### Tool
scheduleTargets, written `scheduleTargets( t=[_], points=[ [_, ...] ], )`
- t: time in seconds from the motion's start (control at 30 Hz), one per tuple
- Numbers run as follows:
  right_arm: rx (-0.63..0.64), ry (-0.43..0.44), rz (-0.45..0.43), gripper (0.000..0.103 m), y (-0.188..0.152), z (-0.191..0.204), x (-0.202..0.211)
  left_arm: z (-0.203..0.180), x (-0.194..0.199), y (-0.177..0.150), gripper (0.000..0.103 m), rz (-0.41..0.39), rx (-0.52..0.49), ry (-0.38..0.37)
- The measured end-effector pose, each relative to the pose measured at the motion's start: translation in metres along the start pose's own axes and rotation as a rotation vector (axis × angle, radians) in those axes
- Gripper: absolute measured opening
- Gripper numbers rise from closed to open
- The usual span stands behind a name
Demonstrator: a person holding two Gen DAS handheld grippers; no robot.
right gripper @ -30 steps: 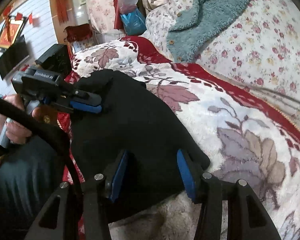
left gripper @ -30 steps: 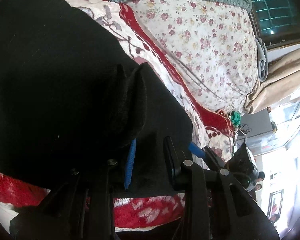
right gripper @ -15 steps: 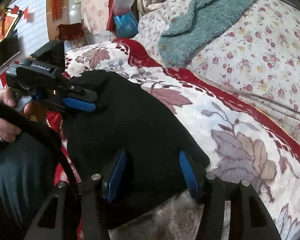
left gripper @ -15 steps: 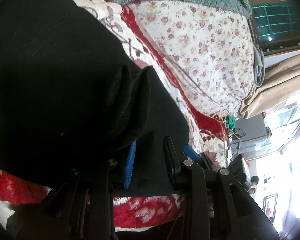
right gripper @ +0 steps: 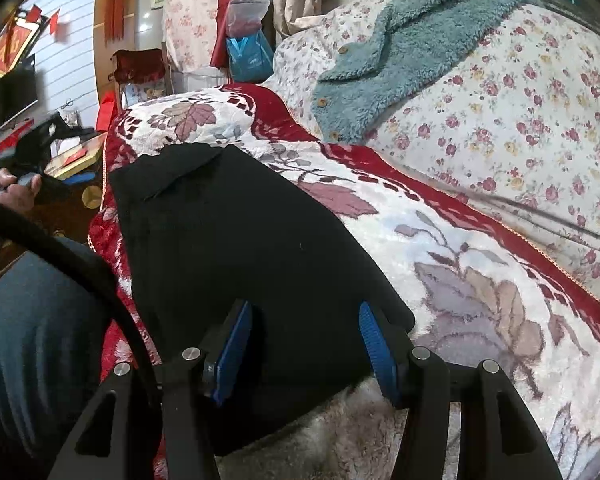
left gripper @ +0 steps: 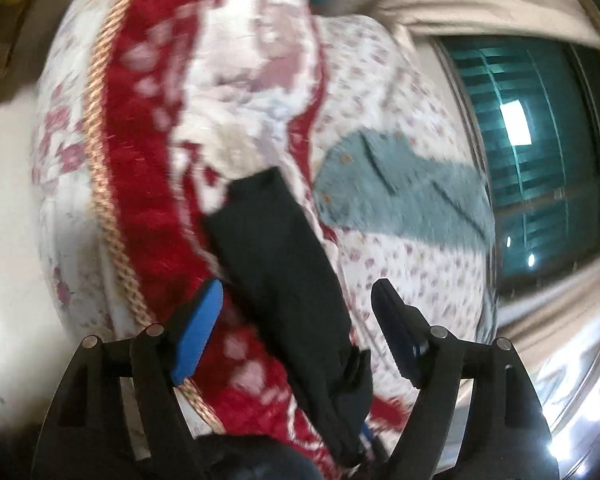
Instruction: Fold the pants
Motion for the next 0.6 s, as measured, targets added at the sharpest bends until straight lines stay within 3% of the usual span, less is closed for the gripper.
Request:
scheduleTargets(
  t=[0.13, 0.27, 0.33, 0.6],
  points=[
    [0.003, -0.005, -0.001, 0.054, 0.000, 0.001, 0.000, 0.013, -0.025, -0.004, 0.077, 0.067, 0.069, -0.037],
    [0.002, -0.005, -0.001, 0.054, -0.001, 0.000, 0.000, 0.007, -0.056, -0.017, 0.077, 0.120, 0.047, -0.028],
    [0.001, -0.003, 0.000, 0.054, -0.001, -0.001, 0.000, 0.002, -0.064, -0.011, 0.077, 0.109, 0.026, -0.022],
    [-0.011, 0.010, -0.001, 0.054, -0.001, -0.002, 0.000, -0.024, -0.068, 0.005, 0.076, 0.122, -0.014, -0.175]
  ],
)
Point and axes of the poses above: each gripper's, at about its wrist camera, not at the fingertips, and x roughly against the way its jaws point, z to its left, y to its top, the point moved 6 cm from there along -x, roughly the way its jaws point
